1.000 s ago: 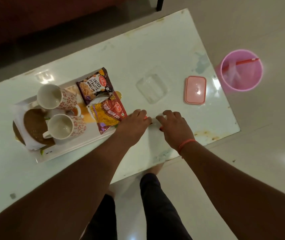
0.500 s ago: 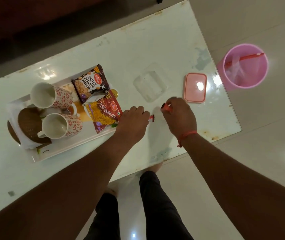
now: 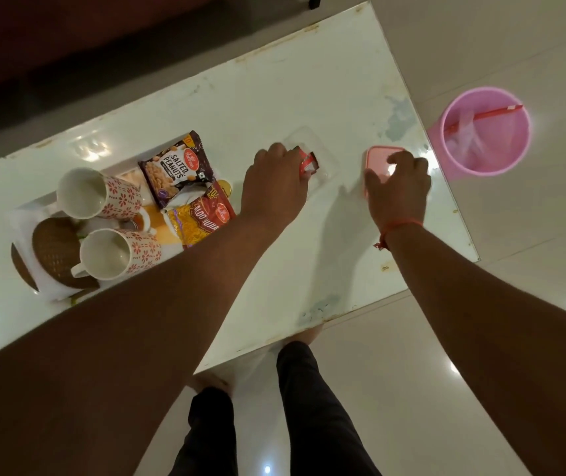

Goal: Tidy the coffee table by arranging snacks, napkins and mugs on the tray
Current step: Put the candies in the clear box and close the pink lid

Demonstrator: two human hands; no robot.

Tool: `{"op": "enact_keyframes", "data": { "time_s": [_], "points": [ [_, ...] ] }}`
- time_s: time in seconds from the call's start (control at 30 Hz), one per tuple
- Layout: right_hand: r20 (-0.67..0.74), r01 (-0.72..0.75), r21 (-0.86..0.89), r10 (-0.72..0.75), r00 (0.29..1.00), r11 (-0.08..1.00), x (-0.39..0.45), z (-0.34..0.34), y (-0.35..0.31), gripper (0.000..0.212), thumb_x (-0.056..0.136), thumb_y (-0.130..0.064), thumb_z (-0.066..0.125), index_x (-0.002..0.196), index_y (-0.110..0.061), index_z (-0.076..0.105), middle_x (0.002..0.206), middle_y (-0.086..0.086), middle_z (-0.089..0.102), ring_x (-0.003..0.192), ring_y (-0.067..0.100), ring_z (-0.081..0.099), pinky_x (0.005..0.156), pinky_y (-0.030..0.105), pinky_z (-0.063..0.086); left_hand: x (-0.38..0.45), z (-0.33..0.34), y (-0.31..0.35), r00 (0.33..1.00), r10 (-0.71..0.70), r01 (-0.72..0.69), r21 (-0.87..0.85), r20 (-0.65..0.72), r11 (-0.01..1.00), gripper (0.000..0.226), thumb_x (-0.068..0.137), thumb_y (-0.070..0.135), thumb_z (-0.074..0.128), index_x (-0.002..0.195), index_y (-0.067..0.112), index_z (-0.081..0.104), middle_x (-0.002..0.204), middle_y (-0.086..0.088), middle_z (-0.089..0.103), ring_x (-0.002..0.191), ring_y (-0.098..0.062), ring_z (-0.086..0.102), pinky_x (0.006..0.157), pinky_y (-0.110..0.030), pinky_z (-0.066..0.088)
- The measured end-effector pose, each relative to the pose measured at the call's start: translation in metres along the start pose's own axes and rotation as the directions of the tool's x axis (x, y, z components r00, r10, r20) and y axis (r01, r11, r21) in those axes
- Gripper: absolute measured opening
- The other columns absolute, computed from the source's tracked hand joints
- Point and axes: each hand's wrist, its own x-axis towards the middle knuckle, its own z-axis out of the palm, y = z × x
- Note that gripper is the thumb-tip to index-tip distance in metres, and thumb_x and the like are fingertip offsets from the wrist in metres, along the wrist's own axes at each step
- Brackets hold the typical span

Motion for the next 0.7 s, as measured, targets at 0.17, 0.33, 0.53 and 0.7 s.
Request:
{"op": "enact_keyframes", "data": {
  "time_s": [0.17, 0.33, 0.53, 0.7],
  "points": [
    [0.061, -0.016, -0.227, 0.03, 0.998, 0.974, -0.007, 0.002, 0.022, 0.071, 0.082, -0.054, 0.067, 0.137, -0.016, 0.042, 0.141, 0.015, 0.038, 0.124, 0.039, 0.043, 0.1, 0.053, 0.043, 0.021, 0.011, 0.007, 0.995, -0.013, -0.002, 0.152, 0.099, 0.988, 0.027, 0.091, 0.029, 0.061, 0.113, 0.014, 0.065, 0.121, -0.01, 0.049, 0.111, -0.032, 0.047, 0.082, -0.041, 0.045],
    [0.078, 0.03, -0.358, -0.002, 0.997, 0.933, -0.002, 0.01, 0.015, 0.078, 0.078, -0.059, 0.069, 0.134, -0.013, 0.04, 0.133, 0.02, 0.043, 0.118, 0.041, 0.046, 0.095, 0.052, 0.046, 0.015, 0.005, -0.001, 0.999, -0.017, 0.018, -0.029, 0.03, 0.999, 0.026, 0.092, 0.022, 0.063, 0.116, 0.011, 0.063, 0.124, -0.011, 0.049, 0.113, -0.029, 0.046, 0.086, -0.038, 0.05],
    [0.083, 0.063, -0.351, -0.036, 0.996, 0.934, -0.001, 0.01, 0.018, 0.066, 0.078, -0.038, 0.071, 0.13, -0.01, 0.042, 0.124, 0.021, 0.046, 0.112, 0.039, 0.045, 0.091, 0.048, 0.049, -0.007, 0.007, -0.009, 0.978, -0.196, 0.167, -0.295, -0.071, 0.941, 0.029, 0.091, 0.01, 0.059, 0.12, 0.014, 0.061, 0.127, -0.009, 0.049, 0.12, -0.026, 0.049, 0.092, -0.027, 0.043],
    [0.11, -0.076, 0.037, 0.072, 0.991, 0.996, -0.003, -0.001, 0.01, 0.068, 0.075, -0.036, 0.072, 0.135, -0.016, 0.043, 0.125, 0.017, 0.048, 0.12, 0.034, 0.043, 0.101, 0.035, 0.034, -0.013, 0.009, -0.009, 0.93, -0.353, 0.256, -0.502, -0.107, 0.826, 0.025, 0.091, 0.005, 0.058, 0.114, 0.014, 0.061, 0.121, -0.006, 0.052, 0.108, -0.021, 0.057, 0.09, -0.031, 0.052]
  ]
}}
